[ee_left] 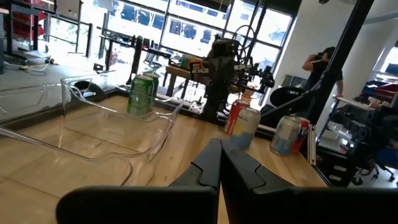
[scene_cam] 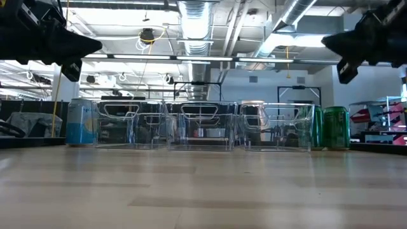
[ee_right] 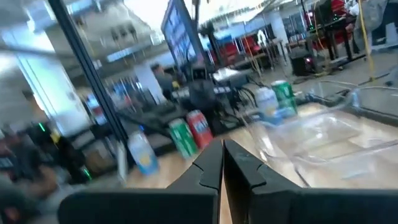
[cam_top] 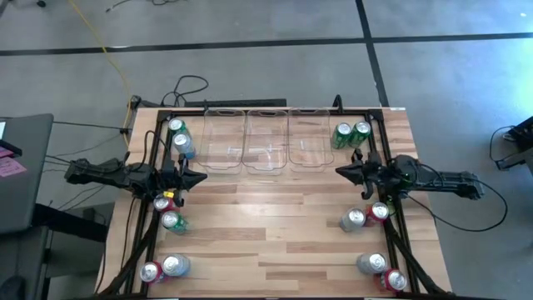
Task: Sort soda cans
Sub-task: Put the blue-white soda can into the left transparent bin
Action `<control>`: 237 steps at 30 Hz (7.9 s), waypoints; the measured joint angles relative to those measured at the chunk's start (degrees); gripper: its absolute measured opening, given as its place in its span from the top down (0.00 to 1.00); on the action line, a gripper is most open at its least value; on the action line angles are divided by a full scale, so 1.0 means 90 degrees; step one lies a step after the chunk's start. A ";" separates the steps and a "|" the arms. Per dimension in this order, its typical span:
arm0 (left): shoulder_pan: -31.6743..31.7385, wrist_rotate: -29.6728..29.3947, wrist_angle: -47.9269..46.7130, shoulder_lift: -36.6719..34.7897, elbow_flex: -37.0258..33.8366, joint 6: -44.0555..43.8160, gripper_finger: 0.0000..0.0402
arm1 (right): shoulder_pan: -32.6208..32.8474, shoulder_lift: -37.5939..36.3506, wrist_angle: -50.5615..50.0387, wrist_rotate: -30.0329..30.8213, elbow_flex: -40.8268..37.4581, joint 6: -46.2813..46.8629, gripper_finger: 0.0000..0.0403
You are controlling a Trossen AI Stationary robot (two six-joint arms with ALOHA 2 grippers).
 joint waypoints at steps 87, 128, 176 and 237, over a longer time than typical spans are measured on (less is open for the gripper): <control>0.2561 -0.1891 -0.8411 0.4848 0.5794 -0.3714 0.01 | -0.0380 0.3382 -0.1357 0.1413 0.2832 0.0127 0.34; 0.6499 0.0493 -0.6193 0.7303 0.4749 -0.0590 0.05 | -0.0396 0.3470 -0.2466 0.1426 0.2990 0.0185 0.34; 0.5262 0.0800 -0.7605 0.8636 0.9002 -0.0417 0.26 | -0.0403 0.3654 -0.2019 0.1426 0.2990 0.0134 0.34; 0.4088 0.0198 -0.4536 0.6937 0.7380 0.1403 0.02 | -0.0334 0.4374 -0.2633 -0.0070 0.3478 -0.0250 0.34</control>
